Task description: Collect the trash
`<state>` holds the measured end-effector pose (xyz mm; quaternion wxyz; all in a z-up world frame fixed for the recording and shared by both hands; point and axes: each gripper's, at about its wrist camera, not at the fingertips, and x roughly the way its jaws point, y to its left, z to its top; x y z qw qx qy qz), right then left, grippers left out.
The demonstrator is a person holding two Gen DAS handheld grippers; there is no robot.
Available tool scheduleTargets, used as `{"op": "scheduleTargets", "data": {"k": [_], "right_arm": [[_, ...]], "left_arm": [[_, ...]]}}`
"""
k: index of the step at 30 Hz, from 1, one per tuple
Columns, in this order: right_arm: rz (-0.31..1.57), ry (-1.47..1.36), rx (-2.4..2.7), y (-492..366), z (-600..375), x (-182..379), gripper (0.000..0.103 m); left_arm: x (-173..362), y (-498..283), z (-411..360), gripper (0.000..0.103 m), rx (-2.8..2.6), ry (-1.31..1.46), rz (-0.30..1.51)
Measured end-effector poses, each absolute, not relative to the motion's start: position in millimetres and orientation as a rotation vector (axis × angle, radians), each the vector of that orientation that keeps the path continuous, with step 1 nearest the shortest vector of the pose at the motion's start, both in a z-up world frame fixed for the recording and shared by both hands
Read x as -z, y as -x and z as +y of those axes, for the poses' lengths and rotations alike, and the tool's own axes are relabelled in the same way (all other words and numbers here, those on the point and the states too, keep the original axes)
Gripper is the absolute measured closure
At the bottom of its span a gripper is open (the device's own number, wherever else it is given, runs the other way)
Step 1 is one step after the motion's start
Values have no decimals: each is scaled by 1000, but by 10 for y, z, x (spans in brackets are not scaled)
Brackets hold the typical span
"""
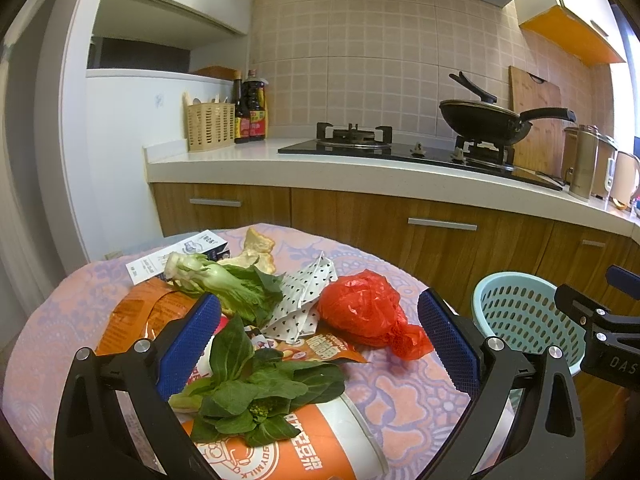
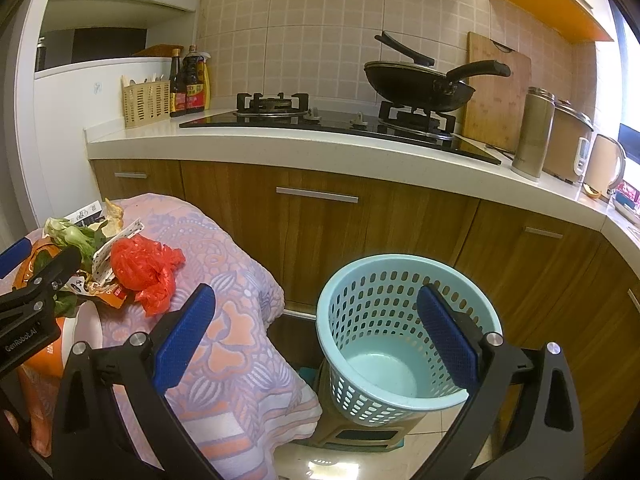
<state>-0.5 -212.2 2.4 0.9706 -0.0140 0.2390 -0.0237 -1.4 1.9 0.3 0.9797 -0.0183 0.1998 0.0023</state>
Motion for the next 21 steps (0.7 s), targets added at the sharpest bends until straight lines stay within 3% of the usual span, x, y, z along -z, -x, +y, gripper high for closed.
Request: {"op": "scheduleTargets", "data": {"k": [11, 18, 21], "right_arm": [[486, 26, 37, 30, -2125, -13, 8], [464, 32, 2, 151, -2100, -82, 12], [453, 33, -24, 180, -2084, -134, 20]], "left_arm": [[-51, 43, 28, 8, -3, 42, 374], [-561, 433, 142, 8, -29, 31, 281], [-825, 645, 392, 8, -89, 55, 296]]}}
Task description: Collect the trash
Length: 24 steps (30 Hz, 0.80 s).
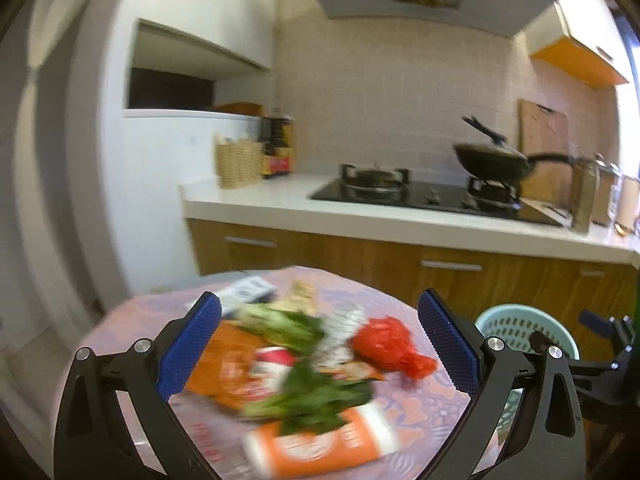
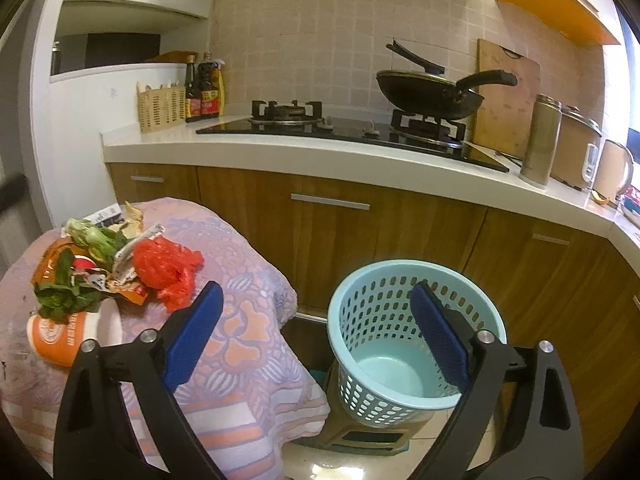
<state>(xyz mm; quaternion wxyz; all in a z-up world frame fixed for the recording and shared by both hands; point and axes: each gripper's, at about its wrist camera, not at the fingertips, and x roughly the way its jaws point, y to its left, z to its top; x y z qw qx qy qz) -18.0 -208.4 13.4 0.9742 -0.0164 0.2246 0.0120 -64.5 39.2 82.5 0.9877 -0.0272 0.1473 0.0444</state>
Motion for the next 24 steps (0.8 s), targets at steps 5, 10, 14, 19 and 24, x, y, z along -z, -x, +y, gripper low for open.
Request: {"op": "scheduleTargets", "data": {"k": [5, 10, 14, 19, 24], "right_arm": [[466, 37, -101, 149, -1990, -187, 56], [477, 41, -169, 126, -1839, -169, 60], [493, 43, -204, 108, -1745, -114, 60], [544, 23, -235, 28, -1717, -24, 60], [543, 28, -233, -21, -1709, -6, 60]], "left_arm": [[-937, 946, 1013, 7, -222, 136, 383], [-630, 1196, 1524, 8, -347, 190, 551], [-219, 1372, 1782, 8, -332, 273, 661], [145, 1401, 2067, 8, -252, 444, 719], [398, 1134, 1971, 12, -155, 548, 796]]}}
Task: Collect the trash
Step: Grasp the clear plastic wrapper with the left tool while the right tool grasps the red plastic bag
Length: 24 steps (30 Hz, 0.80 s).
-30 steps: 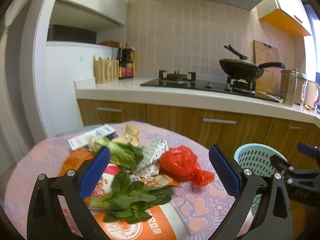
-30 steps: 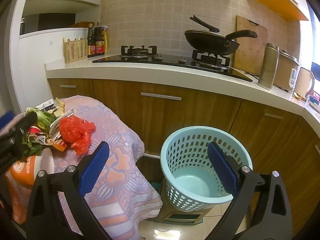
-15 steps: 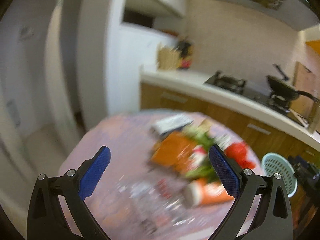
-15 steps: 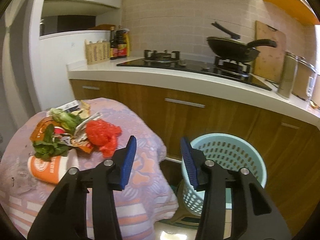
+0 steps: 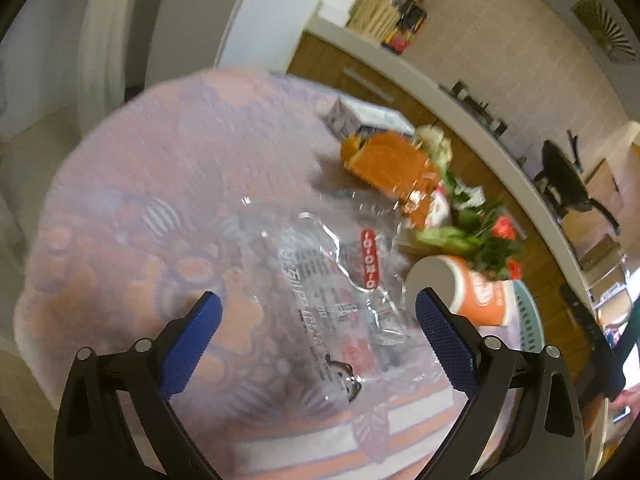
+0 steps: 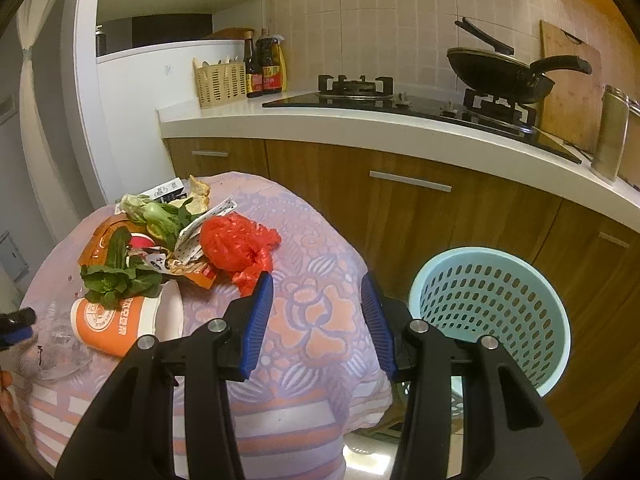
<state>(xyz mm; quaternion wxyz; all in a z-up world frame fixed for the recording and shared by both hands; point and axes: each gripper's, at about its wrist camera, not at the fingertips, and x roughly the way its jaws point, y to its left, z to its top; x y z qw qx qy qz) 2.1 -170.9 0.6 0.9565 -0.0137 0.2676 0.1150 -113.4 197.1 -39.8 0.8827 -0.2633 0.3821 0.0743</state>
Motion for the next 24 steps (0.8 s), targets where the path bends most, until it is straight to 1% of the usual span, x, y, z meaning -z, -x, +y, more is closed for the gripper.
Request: {"op": "scheduleTargets", "data": {"k": [1, 3, 5, 9, 10, 11, 12, 13, 14, 15, 17, 19, 24], "right_arm": [[541, 29, -235, -37, -1709, -8, 60], [537, 29, -246, -80, -1704, -14, 57], [528, 31, -267, -124, -1671, -21, 54], [503, 59, -318, -237, -1542, -17, 47], [498, 74, -331, -273, -1490, -8, 43], [493, 83, -342, -299, -1445, -1, 40], [492, 94, -357, -347, -1392, 17, 40], [495, 104, -366, -391, -1344, 29, 39], [499, 114, -374, -436, -1297, 42, 38], [507, 119, -387, -503, -1244, 56, 37], [525, 120, -412, -627, -1159, 70, 30], [555, 118, -432, -750, -1084, 87, 27], [662, 64, -480, -1091, -960, 171, 25]], "left_arm": [[453, 1077, 1937, 16, -160, 535, 816], [500, 998, 1860, 17, -182, 483, 821], [516, 926, 1767, 27, -184, 443, 838], [530, 847, 1580, 50, -191, 343, 862], [529, 839, 1545, 57, -205, 314, 866], [528, 828, 1511, 73, -217, 289, 868], [527, 834, 1486, 81, -222, 270, 867], [514, 834, 1500, 95, -223, 265, 867], [508, 839, 1510, 103, -230, 266, 864], [503, 848, 1528, 103, -228, 275, 859], [451, 899, 1582, 103, -227, 291, 827], [391, 960, 1619, 103, -234, 294, 791], [85, 1106, 1687, 103, -242, 300, 680]]}}
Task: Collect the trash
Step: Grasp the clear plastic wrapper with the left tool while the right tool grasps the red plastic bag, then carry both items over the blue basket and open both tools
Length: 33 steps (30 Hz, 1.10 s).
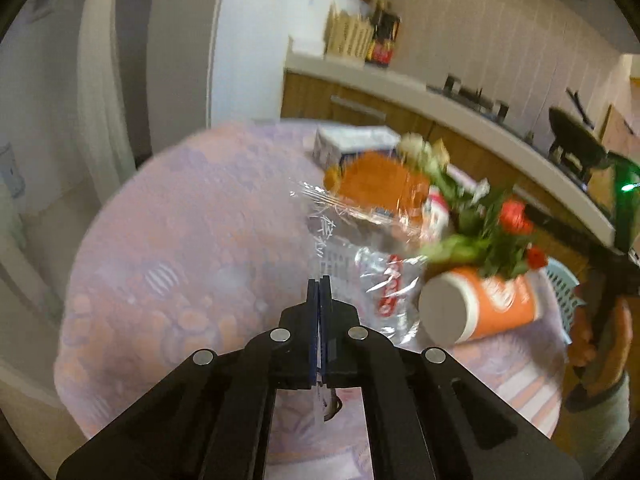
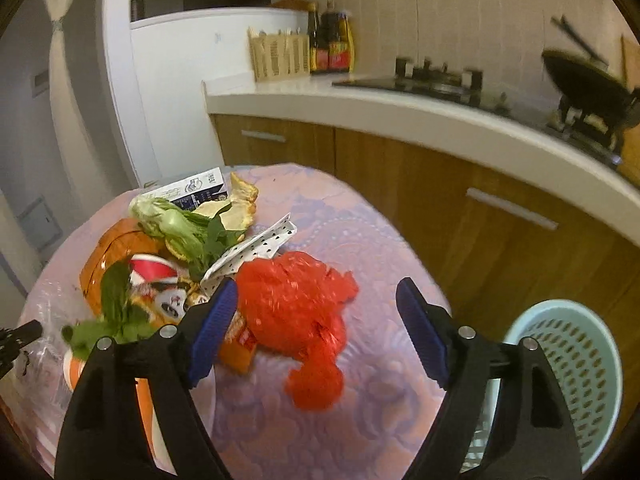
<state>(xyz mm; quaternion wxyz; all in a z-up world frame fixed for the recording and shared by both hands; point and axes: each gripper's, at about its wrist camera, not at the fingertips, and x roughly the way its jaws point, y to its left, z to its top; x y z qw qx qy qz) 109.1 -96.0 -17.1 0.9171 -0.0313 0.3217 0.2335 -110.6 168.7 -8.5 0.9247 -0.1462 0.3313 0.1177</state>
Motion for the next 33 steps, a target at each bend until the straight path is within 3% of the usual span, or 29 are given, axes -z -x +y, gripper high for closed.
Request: {"op": "scheduleTargets", "data": {"k": [4, 7, 11, 22, 33], "right_arm": [[772, 6, -525, -1291, -898, 338, 25], [787, -12, -547, -1249, -901, 370, 42], [741, 3, -524, -1098, -988, 302, 51], [609, -74, -473, -682, -1765, -148, 52], [588, -186, -174, -558, -3136, -79, 52]], "left_arm": [[-136, 1169, 1696, 103, -232, 296, 608], [-291, 1180, 1645, 103, -216, 287, 564], [-474, 1136, 1499, 103, -160, 278, 518], [-975, 858, 646, 103, 76, 151, 432], [-975, -112, -839, 103, 356, 5, 541]]}}
